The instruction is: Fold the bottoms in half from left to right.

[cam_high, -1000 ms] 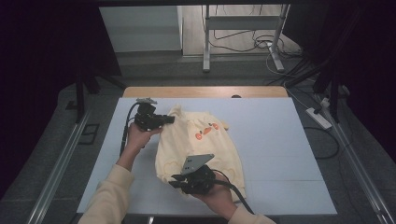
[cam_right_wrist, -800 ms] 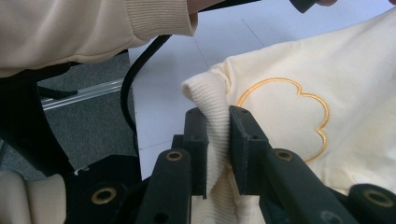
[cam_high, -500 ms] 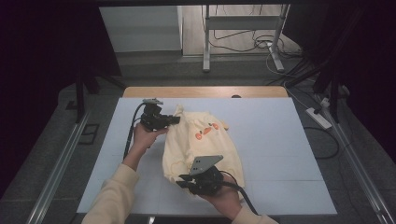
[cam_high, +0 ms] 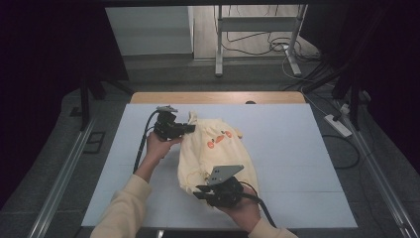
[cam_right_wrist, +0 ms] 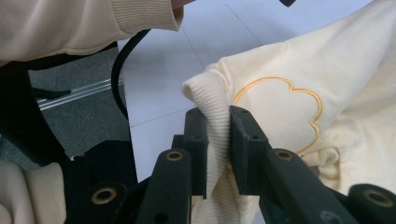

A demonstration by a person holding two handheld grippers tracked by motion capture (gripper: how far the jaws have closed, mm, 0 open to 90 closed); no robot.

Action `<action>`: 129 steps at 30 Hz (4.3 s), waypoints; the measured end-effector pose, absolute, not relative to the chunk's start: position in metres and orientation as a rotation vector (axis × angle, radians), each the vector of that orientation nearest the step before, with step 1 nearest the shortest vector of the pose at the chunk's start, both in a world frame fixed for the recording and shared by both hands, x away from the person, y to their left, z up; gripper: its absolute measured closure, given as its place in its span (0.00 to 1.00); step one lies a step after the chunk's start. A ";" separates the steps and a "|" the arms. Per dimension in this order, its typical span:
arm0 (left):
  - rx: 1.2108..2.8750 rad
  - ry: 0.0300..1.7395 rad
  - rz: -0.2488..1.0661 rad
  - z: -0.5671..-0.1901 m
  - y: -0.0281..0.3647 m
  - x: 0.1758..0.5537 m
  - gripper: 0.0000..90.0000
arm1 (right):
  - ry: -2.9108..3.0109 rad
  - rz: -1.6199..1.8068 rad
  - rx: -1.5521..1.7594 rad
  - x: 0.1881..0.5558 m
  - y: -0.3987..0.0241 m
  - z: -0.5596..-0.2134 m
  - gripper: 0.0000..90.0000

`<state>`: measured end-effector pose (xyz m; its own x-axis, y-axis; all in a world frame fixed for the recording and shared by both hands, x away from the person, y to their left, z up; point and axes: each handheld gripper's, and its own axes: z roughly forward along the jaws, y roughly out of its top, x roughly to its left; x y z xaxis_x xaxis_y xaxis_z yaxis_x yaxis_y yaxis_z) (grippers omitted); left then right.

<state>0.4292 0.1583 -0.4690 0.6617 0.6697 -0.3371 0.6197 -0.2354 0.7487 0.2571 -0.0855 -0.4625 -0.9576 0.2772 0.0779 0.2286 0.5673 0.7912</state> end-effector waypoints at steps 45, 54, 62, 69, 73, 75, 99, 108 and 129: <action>1.935 0.962 0.097 -0.475 0.128 0.430 0.90 | 2.699 1.324 0.601 0.259 -0.139 -0.469 0.86; 1.929 0.955 0.082 -0.476 0.123 0.431 0.90 | 2.694 1.323 0.617 0.258 -0.147 -0.469 0.86; 1.942 0.947 0.074 -0.475 0.113 0.434 0.90 | 2.688 1.331 0.628 0.258 -0.153 -0.468 0.86; 1.943 0.950 0.059 -0.472 0.104 0.438 0.90 | 2.675 1.339 0.636 0.257 -0.159 -0.465 0.86; 1.945 0.952 0.054 -0.470 0.100 0.440 0.90 | 2.665 1.336 0.639 0.258 -0.162 -0.465 0.86; 1.950 0.952 0.055 -0.469 0.098 0.441 0.90 | 2.664 1.336 0.649 0.258 -0.164 -0.465 0.86; 1.998 0.968 0.019 -0.480 0.065 0.455 0.90 | 2.644 1.319 0.709 0.260 -0.187 -0.464 0.87; 2.016 0.984 0.007 -0.486 0.054 0.458 0.90 | 2.649 1.305 0.738 0.262 -0.194 -0.467 0.88; 2.054 1.002 -0.015 -0.501 0.035 0.462 0.89 | 2.669 1.255 0.798 0.266 -0.208 -0.475 0.90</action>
<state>0.4618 0.0345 -0.5007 0.6819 0.6472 -0.3408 0.6572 -0.3375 0.6739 0.2661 -0.2082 -0.4746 -0.8603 0.4905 0.1391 0.4201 0.5272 0.7386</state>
